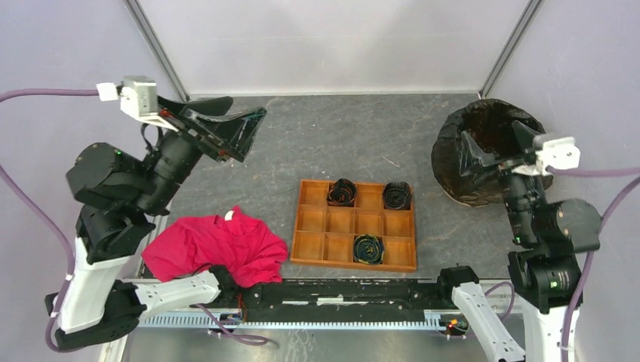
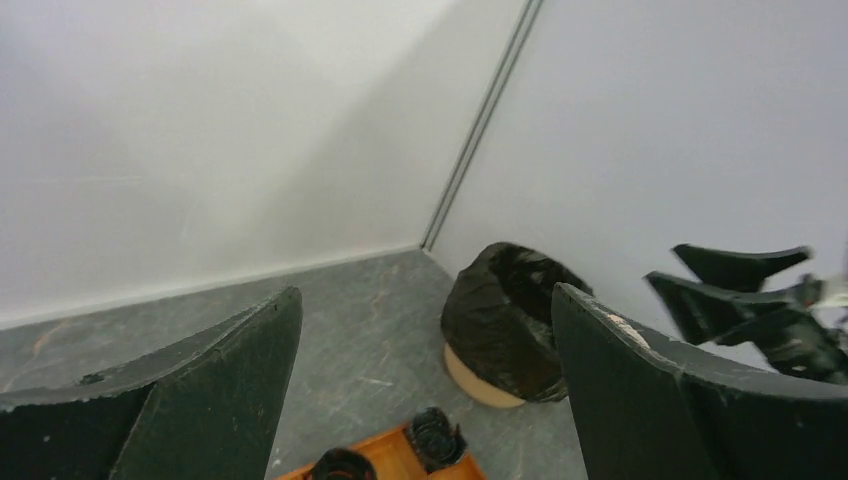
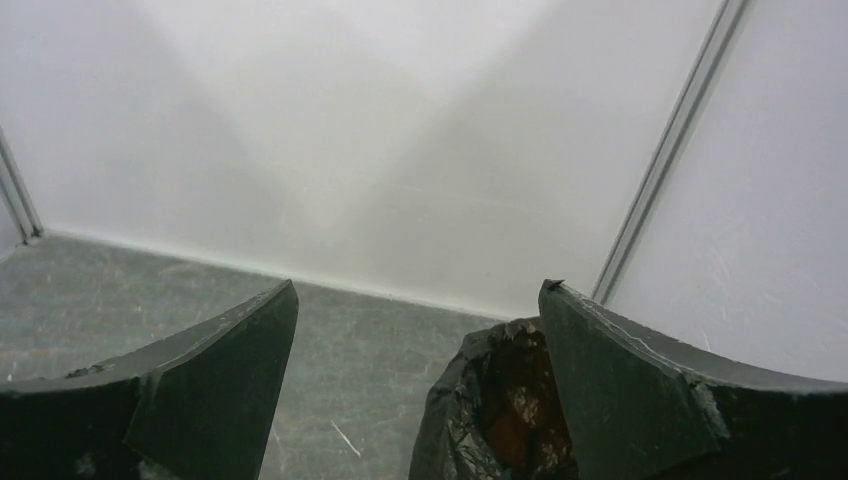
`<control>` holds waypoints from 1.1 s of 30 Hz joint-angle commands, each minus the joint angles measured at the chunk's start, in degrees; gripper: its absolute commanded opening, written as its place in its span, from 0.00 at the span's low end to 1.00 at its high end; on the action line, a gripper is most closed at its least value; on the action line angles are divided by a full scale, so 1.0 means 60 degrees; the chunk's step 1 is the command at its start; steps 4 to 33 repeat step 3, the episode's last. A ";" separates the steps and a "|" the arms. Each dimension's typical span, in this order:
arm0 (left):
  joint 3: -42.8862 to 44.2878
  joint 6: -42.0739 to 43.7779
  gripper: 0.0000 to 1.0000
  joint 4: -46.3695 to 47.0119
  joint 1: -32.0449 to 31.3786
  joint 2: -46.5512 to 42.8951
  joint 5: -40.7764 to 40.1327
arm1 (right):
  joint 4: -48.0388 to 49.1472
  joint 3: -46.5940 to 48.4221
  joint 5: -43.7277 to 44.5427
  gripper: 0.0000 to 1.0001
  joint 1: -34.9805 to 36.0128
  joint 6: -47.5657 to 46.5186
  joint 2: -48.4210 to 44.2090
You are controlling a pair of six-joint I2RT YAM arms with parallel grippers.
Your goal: Put the trash bags into the trash bin
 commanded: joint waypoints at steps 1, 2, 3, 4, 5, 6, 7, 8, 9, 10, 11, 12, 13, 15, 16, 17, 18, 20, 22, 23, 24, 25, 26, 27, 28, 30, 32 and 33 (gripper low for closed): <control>-0.0297 0.0683 1.00 -0.0217 -0.0019 0.0249 -0.0492 | 0.1598 -0.0651 0.0343 0.98 0.0041 0.0656 -0.0601; -0.0272 0.0739 1.00 -0.0227 -0.0015 0.0319 -0.0439 | 0.1239 -0.0311 0.0443 0.98 0.0029 0.0706 -0.0403; -0.0267 0.0765 1.00 -0.0228 -0.0019 0.0367 -0.0381 | 0.0811 0.0052 0.0561 0.98 0.0043 0.0691 -0.0182; -0.0267 0.0765 1.00 -0.0228 -0.0019 0.0367 -0.0381 | 0.0811 0.0052 0.0561 0.98 0.0043 0.0691 -0.0182; -0.0267 0.0765 1.00 -0.0228 -0.0019 0.0367 -0.0381 | 0.0811 0.0052 0.0561 0.98 0.0043 0.0691 -0.0182; -0.0267 0.0765 1.00 -0.0228 -0.0019 0.0367 -0.0381 | 0.0811 0.0052 0.0561 0.98 0.0043 0.0691 -0.0182; -0.0267 0.0765 1.00 -0.0228 -0.0019 0.0367 -0.0381 | 0.0811 0.0052 0.0561 0.98 0.0043 0.0691 -0.0182; -0.0267 0.0765 1.00 -0.0228 -0.0019 0.0367 -0.0381 | 0.0811 0.0052 0.0561 0.98 0.0043 0.0691 -0.0182; -0.0267 0.0765 1.00 -0.0228 -0.0019 0.0367 -0.0381 | 0.0811 0.0052 0.0561 0.98 0.0043 0.0691 -0.0182; -0.0267 0.0765 1.00 -0.0228 -0.0019 0.0367 -0.0381 | 0.0811 0.0052 0.0561 0.98 0.0043 0.0691 -0.0182; -0.0267 0.0765 1.00 -0.0228 -0.0019 0.0367 -0.0381 | 0.0811 0.0052 0.0561 0.98 0.0043 0.0691 -0.0182; -0.0267 0.0765 1.00 -0.0228 -0.0019 0.0367 -0.0381 | 0.0811 0.0052 0.0561 0.98 0.0043 0.0691 -0.0182; -0.0267 0.0765 1.00 -0.0228 -0.0019 0.0367 -0.0381 | 0.0811 0.0052 0.0561 0.98 0.0043 0.0691 -0.0182; -0.0267 0.0765 1.00 -0.0228 -0.0019 0.0367 -0.0381 | 0.0811 0.0052 0.0561 0.98 0.0043 0.0691 -0.0182; -0.0267 0.0765 1.00 -0.0228 -0.0019 0.0367 -0.0381 | 0.0811 0.0052 0.0561 0.98 0.0043 0.0691 -0.0182; -0.0267 0.0765 1.00 -0.0228 -0.0019 0.0367 -0.0381 | 0.0811 0.0052 0.0561 0.98 0.0043 0.0691 -0.0182; -0.0267 0.0765 1.00 -0.0228 -0.0019 0.0367 -0.0381 | 0.0811 0.0052 0.0561 0.98 0.0043 0.0691 -0.0182; -0.0267 0.0765 1.00 -0.0228 -0.0019 0.0367 -0.0381 | 0.0811 0.0052 0.0561 0.98 0.0043 0.0691 -0.0182; -0.0267 0.0765 1.00 -0.0228 -0.0019 0.0367 -0.0381 | 0.0811 0.0052 0.0561 0.98 0.0043 0.0691 -0.0182; -0.0267 0.0765 1.00 -0.0228 -0.0019 0.0367 -0.0381 | 0.0811 0.0052 0.0561 0.98 0.0043 0.0691 -0.0182; -0.0267 0.0765 1.00 -0.0228 -0.0019 0.0367 -0.0381 | 0.0811 0.0052 0.0561 0.98 0.0043 0.0691 -0.0182; -0.0267 0.0765 1.00 -0.0228 -0.0019 0.0367 -0.0381 | 0.0811 0.0052 0.0561 0.98 0.0043 0.0691 -0.0182; -0.0267 0.0765 1.00 -0.0228 -0.0019 0.0367 -0.0381 | 0.0811 0.0052 0.0561 0.98 0.0043 0.0691 -0.0182; -0.0267 0.0765 1.00 -0.0228 -0.0019 0.0367 -0.0381 | 0.0811 0.0052 0.0561 0.98 0.0043 0.0691 -0.0182; -0.0267 0.0765 1.00 -0.0228 -0.0019 0.0367 -0.0381 | 0.0811 0.0052 0.0561 0.98 0.0043 0.0691 -0.0182; -0.0267 0.0765 1.00 -0.0228 -0.0019 0.0367 -0.0381 | 0.0811 0.0052 0.0561 0.98 0.0043 0.0691 -0.0182; -0.0267 0.0765 1.00 -0.0228 -0.0019 0.0367 -0.0381 | 0.0811 0.0052 0.0561 0.98 0.0043 0.0691 -0.0182; -0.0267 0.0765 1.00 -0.0228 -0.0019 0.0367 -0.0381 | 0.0811 0.0052 0.0561 0.98 0.0043 0.0691 -0.0182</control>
